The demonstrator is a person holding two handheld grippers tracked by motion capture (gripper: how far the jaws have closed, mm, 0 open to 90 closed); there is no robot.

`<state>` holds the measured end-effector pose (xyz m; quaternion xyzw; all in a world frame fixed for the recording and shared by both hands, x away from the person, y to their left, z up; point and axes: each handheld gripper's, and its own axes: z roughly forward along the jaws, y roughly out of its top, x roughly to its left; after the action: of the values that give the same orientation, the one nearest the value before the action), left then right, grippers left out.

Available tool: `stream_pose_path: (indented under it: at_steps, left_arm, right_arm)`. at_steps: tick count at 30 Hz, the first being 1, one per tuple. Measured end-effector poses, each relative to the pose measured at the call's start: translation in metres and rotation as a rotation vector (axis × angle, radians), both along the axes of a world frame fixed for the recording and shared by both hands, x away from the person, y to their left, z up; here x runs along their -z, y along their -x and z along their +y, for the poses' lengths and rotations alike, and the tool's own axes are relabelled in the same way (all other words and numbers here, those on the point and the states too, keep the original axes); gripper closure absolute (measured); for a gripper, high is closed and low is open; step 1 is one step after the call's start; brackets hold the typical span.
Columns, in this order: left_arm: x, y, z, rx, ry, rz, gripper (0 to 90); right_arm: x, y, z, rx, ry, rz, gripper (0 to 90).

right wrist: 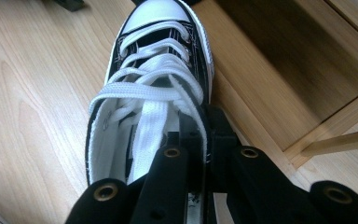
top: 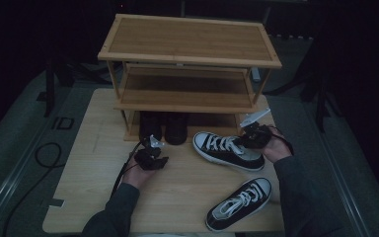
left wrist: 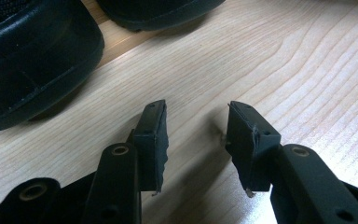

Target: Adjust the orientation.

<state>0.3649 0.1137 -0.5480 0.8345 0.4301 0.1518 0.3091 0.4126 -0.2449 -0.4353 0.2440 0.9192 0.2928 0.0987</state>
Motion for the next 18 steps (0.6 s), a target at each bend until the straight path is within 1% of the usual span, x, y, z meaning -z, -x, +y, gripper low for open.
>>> stream_pose_path:
  at_steps: [5, 10, 18]
  left_arm:
    - [0.000, 0.000, 0.000, 0.000, -0.001, 0.001, 58.3]
    - [0.000, 0.000, 0.000, 0.001, -0.001, 0.001, 58.2]
    - [0.000, 0.000, 0.000, 0.002, -0.001, 0.001, 58.1]
  right_arm:
    - [-0.004, 0.001, 0.000, -0.004, -0.008, 0.000, 88.1]
    - [-0.009, 0.000, -0.002, 0.001, -0.033, 0.002, 88.1]
    - [-0.017, 0.002, -0.002, 0.008, -0.067, -0.007, 88.1]
